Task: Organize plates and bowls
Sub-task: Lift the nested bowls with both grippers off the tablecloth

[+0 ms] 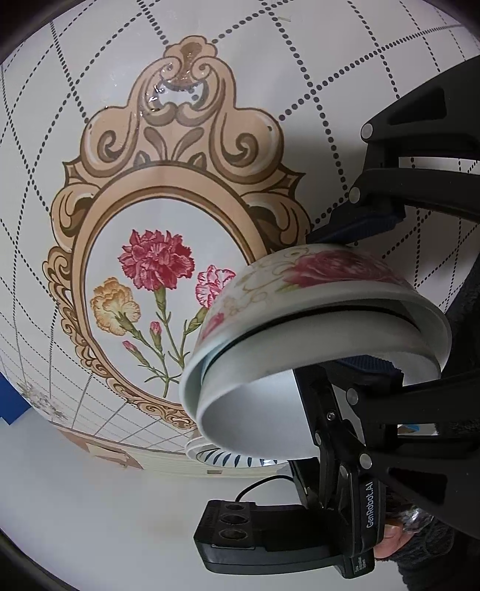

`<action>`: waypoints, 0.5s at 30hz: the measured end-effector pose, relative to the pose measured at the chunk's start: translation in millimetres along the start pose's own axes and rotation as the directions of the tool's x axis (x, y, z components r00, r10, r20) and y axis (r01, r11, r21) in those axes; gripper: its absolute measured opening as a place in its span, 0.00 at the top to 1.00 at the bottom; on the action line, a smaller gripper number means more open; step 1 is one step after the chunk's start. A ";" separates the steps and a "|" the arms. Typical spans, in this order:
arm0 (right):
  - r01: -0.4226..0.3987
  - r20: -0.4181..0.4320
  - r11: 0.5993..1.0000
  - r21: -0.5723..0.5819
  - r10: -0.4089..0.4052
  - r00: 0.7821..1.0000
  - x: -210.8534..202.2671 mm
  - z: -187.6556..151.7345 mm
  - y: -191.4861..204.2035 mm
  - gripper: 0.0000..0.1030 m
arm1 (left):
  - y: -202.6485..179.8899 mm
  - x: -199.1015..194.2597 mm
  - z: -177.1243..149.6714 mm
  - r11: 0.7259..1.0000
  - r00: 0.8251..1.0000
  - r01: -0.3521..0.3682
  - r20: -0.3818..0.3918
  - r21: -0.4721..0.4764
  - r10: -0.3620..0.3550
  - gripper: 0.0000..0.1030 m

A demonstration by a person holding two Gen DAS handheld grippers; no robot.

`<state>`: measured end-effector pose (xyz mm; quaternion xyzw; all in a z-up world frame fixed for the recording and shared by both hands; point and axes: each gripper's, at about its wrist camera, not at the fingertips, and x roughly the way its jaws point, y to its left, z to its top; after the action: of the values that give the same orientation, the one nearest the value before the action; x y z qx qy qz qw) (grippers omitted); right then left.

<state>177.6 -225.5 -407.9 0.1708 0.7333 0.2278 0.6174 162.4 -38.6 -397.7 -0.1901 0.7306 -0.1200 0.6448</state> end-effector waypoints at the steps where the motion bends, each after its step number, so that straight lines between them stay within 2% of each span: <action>1: 0.002 -0.001 1.000 0.005 -0.002 1.000 1.4 0.4 -0.4 0.47 | 0.5 1.8 0.8 1.000 1.000 0.002 -0.010 -0.002 -0.002 0.31; 4: -0.010 -0.007 1.000 0.022 0.010 1.000 1.9 0.7 -5.4 0.47 | 3.8 4.3 4.4 1.000 0.999 0.023 -0.034 -0.009 -0.023 0.31; 8: 0.003 0.011 1.000 0.029 -0.003 1.000 -1.6 11.6 -5.7 0.47 | 5.6 0.1 16.3 1.000 1.000 0.016 -0.014 -0.015 -0.016 0.31; 11: -0.004 -0.006 1.000 0.009 0.004 1.000 0.6 20.6 -2.4 0.47 | 5.5 3.1 24.2 0.999 0.999 0.038 -0.027 -0.033 -0.039 0.31; 15: -0.010 -0.024 1.000 0.004 0.010 1.000 1.8 23.8 -1.8 0.48 | 1.9 2.5 23.2 0.999 1.000 0.015 -0.021 -0.037 -0.015 0.32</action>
<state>200.8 -223.1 -413.5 0.1728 0.7402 0.2313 0.6073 184.9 -36.3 -404.0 -0.2061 0.7382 -0.1133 0.6323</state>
